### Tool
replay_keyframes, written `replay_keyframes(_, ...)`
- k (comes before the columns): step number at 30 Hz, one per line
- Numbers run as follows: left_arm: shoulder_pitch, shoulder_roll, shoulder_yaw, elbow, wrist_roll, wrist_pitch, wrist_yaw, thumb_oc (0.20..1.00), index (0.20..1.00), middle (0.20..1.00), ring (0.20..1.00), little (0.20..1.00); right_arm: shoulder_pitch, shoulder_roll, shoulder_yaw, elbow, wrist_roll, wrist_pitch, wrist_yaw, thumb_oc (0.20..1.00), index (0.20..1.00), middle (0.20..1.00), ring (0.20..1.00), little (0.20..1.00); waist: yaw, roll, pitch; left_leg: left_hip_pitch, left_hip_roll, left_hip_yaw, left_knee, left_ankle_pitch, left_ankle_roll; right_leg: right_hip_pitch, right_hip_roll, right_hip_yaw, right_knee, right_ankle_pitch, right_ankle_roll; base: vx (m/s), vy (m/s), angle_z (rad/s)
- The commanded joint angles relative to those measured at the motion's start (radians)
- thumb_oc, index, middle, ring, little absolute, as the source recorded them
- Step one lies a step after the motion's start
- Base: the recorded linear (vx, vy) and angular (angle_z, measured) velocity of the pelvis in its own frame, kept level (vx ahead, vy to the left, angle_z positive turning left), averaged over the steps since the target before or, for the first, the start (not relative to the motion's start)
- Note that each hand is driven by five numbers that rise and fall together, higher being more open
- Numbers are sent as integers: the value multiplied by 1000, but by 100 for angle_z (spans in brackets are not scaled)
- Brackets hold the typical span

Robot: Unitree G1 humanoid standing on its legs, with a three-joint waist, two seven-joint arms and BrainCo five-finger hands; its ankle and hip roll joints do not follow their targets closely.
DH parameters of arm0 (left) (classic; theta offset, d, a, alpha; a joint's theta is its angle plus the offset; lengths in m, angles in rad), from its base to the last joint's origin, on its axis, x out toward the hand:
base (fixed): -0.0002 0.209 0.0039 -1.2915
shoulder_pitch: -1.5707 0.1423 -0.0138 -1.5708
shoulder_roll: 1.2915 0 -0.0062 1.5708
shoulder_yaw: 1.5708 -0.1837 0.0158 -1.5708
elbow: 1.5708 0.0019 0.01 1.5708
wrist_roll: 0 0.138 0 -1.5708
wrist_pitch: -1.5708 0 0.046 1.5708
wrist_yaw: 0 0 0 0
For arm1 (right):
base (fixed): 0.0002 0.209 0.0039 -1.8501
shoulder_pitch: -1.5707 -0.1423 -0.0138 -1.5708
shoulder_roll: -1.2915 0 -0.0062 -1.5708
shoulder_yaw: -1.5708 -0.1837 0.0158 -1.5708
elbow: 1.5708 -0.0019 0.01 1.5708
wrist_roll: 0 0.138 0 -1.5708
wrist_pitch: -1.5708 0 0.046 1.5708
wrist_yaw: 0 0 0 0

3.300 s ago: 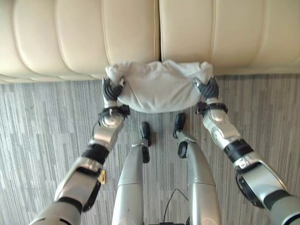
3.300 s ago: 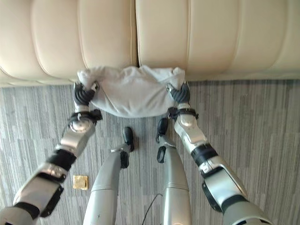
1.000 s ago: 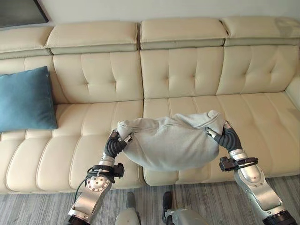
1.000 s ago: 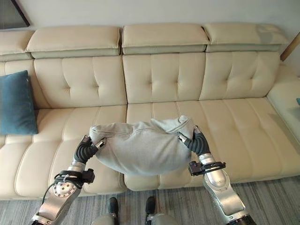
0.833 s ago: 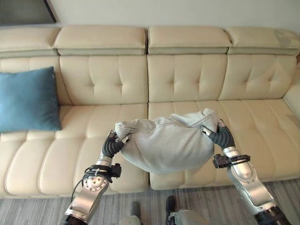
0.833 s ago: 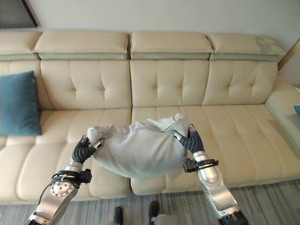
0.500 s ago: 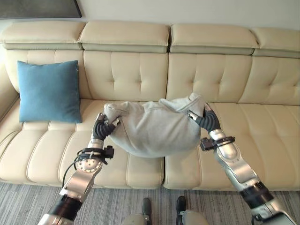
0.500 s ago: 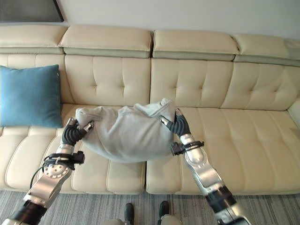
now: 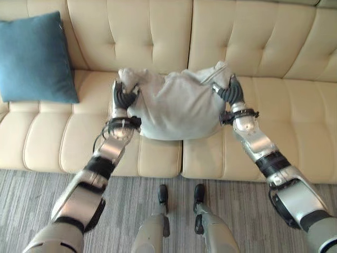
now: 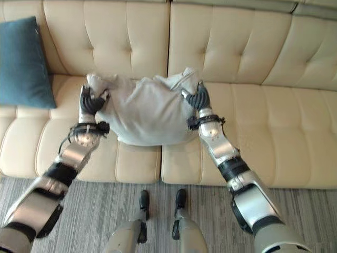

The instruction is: Pick up all the scattered cushions and arrange them neatly on the sofa.

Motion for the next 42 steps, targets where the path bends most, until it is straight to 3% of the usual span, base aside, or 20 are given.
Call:
replay_keyframes(1,-136,1,-38,-75,35,-113,41,200,200,200,200,200,-166,49,54,-81,18,-145,-17,200,200,200,200,200,1,-20,-39,45,38,17,66,-125,-78,-9,-50,40,49,-85,131,20,-35,-1)
replay_keyframes(11,-169,37,-25,-126,46,-128,58,200,200,200,200,200,-209,20,26,-102,11,-163,-49,200,200,200,200,200,-10,-14,-48,44,39,16,20,-98,-90,-17,-45,44,3,-56,143,16,-4,2)
replay_keyframes(14,-85,25,13,-258,65,-135,46,200,200,200,200,200,-150,9,-13,-209,-18,-162,-50,200,200,200,200,200,-15,-12,-63,65,37,16,-11,-91,-94,0,-44,45,-21,-51,145,58,6,2)
replay_keyframes(20,6,0,34,-340,86,-128,16,200,200,200,200,200,-64,6,-35,-291,-60,-148,-29,200,200,200,200,200,-21,-15,-67,89,32,16,-12,-103,-90,22,-47,53,-20,-56,138,31,2,2)
replay_keyframes(32,-85,-5,3,-135,-17,-114,-10,200,200,200,200,200,-129,-2,-10,-100,-24,-104,-57,200,200,200,200,200,-22,-17,-25,37,27,12,15,-98,-88,-29,-53,60,12,-51,135,-16,-3,0)
replay_keyframes(33,-102,1,1,-117,-24,-112,-9,454,454,454,454,454,-143,-2,-5,-82,-17,-103,-57,200,200,200,200,200,-21,-17,-21,33,27,11,14,-96,-88,-34,-53,60,13,-50,136,0,0,0)
replay_keyframes(34,-136,19,-4,-82,-29,-105,-7,1000,1000,1000,1000,1000,-172,-10,9,-50,-11,-95,-58,1000,1000,1000,1000,1000,-20,-13,-14,30,28,9,11,-94,-90,-40,-50,59,16,-53,137,0,0,0)
replay_keyframes(39,-231,95,-30,21,-47,-94,-24,1000,1000,1000,1000,1000,-260,-45,51,28,3,-84,-50,1000,1000,1000,1000,1000,-16,-10,-10,16,30,4,-11,-70,-93,-56,-49,55,11,-43,142,0,0,0)
replay_keyframes(42,-312,164,-54,122,-155,-86,-90,1000,1000,1000,1000,1000,-351,-105,76,114,64,-65,-40,1000,1000,1000,1000,1000,-11,2,-6,18,35,-7,-40,-50,-100,-62,-45,45,9,-42,146,-1,-5,4)
